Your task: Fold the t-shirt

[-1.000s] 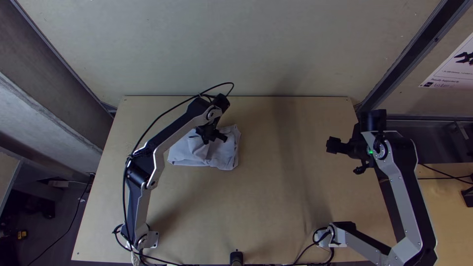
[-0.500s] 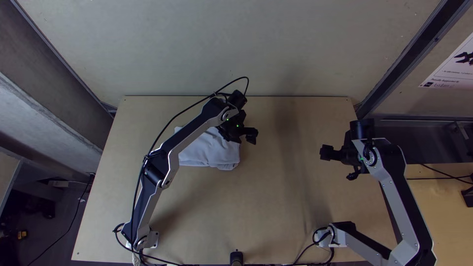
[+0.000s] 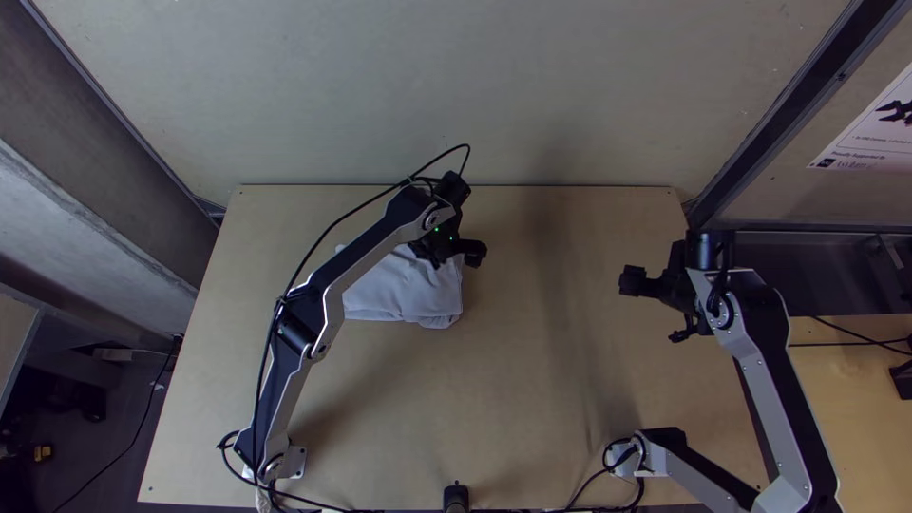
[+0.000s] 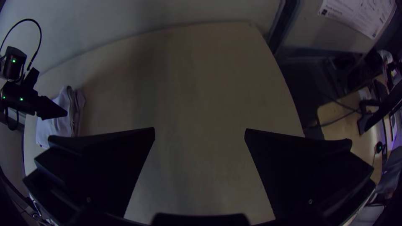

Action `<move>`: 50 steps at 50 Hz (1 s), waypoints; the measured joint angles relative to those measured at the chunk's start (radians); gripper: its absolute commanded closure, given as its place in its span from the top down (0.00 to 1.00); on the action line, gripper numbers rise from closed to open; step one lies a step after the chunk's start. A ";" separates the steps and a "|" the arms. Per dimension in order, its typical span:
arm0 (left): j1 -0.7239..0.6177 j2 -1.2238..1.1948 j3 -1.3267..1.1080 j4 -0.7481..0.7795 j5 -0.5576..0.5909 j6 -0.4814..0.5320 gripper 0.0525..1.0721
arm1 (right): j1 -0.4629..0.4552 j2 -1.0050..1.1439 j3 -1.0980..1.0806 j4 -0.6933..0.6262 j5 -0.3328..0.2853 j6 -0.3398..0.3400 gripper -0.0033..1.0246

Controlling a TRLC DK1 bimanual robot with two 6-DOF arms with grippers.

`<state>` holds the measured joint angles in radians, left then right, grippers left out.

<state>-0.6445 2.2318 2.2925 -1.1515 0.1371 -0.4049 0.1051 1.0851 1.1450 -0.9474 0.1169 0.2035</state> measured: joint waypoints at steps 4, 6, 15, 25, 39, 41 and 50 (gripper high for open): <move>-0.002 -0.058 -0.031 0.021 -0.080 0.031 0.96 | -0.004 0.002 0.029 0.017 0.000 -0.021 0.96; -0.002 -0.090 -0.039 0.030 -0.114 0.048 0.96 | -0.006 0.003 0.046 0.024 0.000 -0.026 0.96; 0.019 -0.306 -0.052 0.048 -0.223 0.130 0.96 | -0.007 0.020 0.141 0.098 0.000 -0.042 0.96; 0.156 -0.558 -0.094 0.049 -0.263 0.224 0.96 | 0.012 0.069 0.305 0.148 0.000 -0.051 0.96; 0.392 -0.841 -0.290 0.101 -0.270 0.358 0.96 | 0.013 0.064 0.489 0.240 0.000 -0.085 0.96; 0.430 -0.888 -0.337 0.113 -0.270 0.378 0.96 | 0.013 0.054 0.491 0.255 0.000 -0.086 0.96; 0.580 -1.141 -0.604 0.222 -0.232 0.448 0.96 | 0.013 -0.034 0.474 0.268 0.000 -0.101 0.96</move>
<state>-0.0643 1.0904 1.6882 -0.9291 -0.0952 0.0433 0.1177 1.0512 1.6192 -0.6792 0.1169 0.1024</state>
